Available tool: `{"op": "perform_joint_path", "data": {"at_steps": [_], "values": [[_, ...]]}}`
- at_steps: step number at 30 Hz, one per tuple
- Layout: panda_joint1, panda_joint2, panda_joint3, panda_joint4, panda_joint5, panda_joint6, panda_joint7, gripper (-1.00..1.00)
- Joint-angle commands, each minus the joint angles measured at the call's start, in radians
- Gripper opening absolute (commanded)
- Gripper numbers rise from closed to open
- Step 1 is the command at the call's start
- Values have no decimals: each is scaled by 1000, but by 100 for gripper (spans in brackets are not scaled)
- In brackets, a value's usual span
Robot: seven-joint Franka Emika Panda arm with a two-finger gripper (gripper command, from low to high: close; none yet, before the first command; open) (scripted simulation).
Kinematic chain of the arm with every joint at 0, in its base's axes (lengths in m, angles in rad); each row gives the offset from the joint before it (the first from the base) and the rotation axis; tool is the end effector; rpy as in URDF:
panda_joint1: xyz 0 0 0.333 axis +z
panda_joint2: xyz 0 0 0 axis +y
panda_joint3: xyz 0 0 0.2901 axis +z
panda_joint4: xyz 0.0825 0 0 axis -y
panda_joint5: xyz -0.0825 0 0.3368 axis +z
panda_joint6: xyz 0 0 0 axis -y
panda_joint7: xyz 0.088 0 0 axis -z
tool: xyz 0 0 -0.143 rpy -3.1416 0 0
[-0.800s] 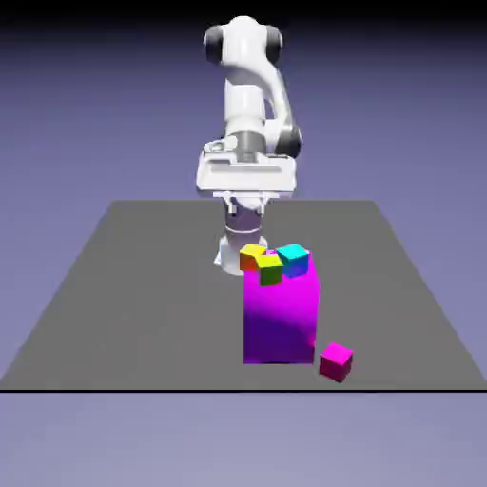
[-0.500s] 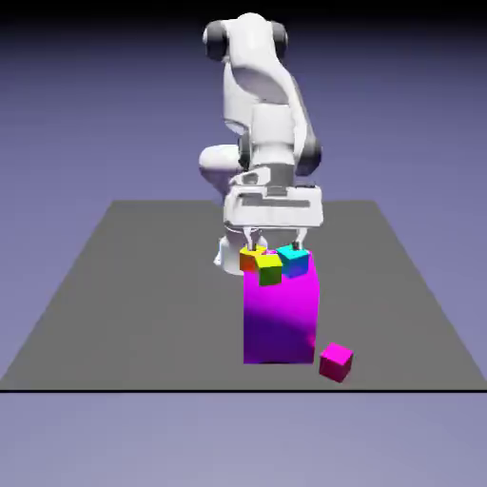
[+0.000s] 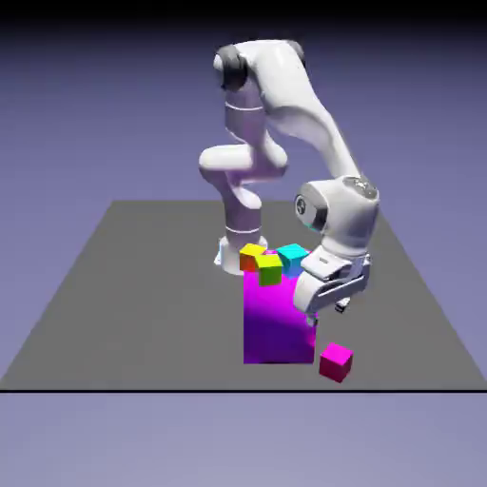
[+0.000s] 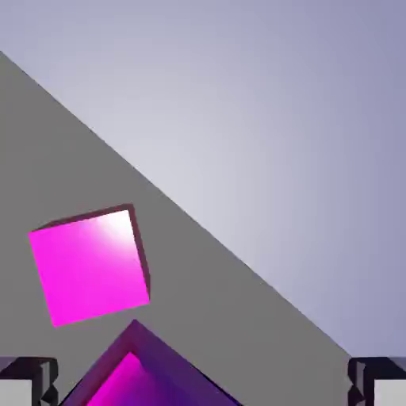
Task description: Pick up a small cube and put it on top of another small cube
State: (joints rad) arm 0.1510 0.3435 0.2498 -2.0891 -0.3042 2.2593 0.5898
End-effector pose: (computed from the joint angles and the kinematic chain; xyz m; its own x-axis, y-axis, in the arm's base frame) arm 0.4865 0.1901 0.2262 0.9973 0.0091 -0.0723 0.0227 -0.9816 0.1894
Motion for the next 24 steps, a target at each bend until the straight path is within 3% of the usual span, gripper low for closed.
{"op": "perform_joint_path", "data": {"at_steps": [1,6,11,12,24], "values": [[6,36,10,29,-12,-31,-6,0],[31,204,56,161,-68,-174,-34,0],[39,307,15,124,-125,-39,4,0],[39,307,15,124,-125,-39,4,-100],[33,-69,-9,135,86,-321,-91,-100]]}}
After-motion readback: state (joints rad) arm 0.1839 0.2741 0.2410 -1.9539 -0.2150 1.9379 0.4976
